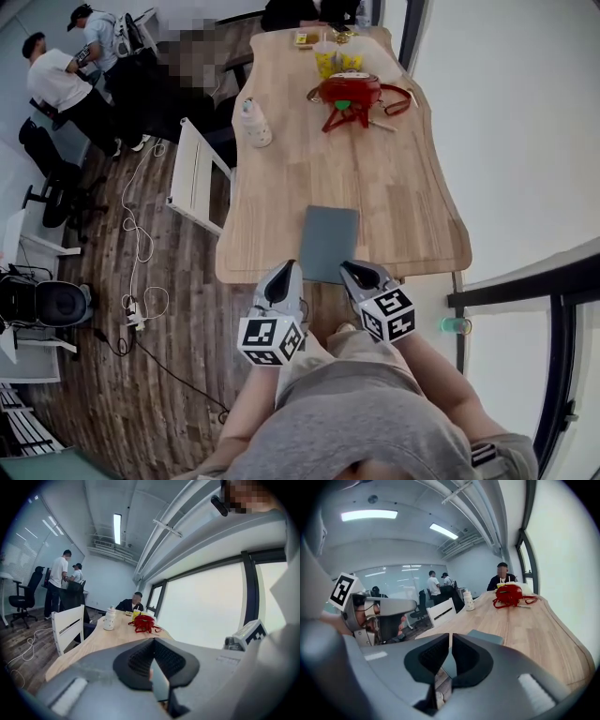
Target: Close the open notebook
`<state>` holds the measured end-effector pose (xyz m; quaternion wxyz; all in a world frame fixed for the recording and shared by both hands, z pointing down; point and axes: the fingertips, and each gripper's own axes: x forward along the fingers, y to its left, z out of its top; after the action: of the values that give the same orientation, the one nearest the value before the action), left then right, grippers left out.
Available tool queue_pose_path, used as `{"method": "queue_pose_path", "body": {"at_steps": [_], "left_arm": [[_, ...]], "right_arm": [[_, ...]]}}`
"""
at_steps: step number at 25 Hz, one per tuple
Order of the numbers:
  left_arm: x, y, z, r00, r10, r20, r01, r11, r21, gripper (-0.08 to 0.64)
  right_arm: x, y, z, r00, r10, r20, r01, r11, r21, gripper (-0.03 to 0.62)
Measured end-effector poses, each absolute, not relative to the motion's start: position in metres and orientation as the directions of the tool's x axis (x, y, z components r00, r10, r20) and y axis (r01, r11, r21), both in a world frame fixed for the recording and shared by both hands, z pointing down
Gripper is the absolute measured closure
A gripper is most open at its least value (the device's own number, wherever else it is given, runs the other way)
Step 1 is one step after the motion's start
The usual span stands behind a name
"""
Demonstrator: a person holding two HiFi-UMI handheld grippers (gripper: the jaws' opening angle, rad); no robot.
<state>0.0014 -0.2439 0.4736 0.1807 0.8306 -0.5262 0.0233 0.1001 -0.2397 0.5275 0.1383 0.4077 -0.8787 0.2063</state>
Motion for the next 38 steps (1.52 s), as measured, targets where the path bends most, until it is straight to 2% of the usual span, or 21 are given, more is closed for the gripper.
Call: {"method": "queue_pose_path", "body": {"at_steps": [3,21,38], "left_arm": [[0.011,-0.234,0.468,0.459,-0.862,0.217,-0.876,-0.397,0.274,0.56],[-0.026,-0.145,0.451,0.488,-0.848,0.205,-0.862,-0.432,0.266,0.56],[-0.063,-0.03,0.448,0.494,-0.842,0.216,-0.861,-0.438,0.26,0.56]], "right_arm": [[0.112,-0.236,0.512,-0.612,-0.695,0.378,-0.791,0.557,-0.254,0.589],[0.104,-0.147,0.457,-0.518,-0.811,0.272,-0.852,0.459,-0.253,0.591],[0.071,-0.028,0.432,-0.505,-0.837,0.212,-0.857,0.457,-0.238,0.591]]}}
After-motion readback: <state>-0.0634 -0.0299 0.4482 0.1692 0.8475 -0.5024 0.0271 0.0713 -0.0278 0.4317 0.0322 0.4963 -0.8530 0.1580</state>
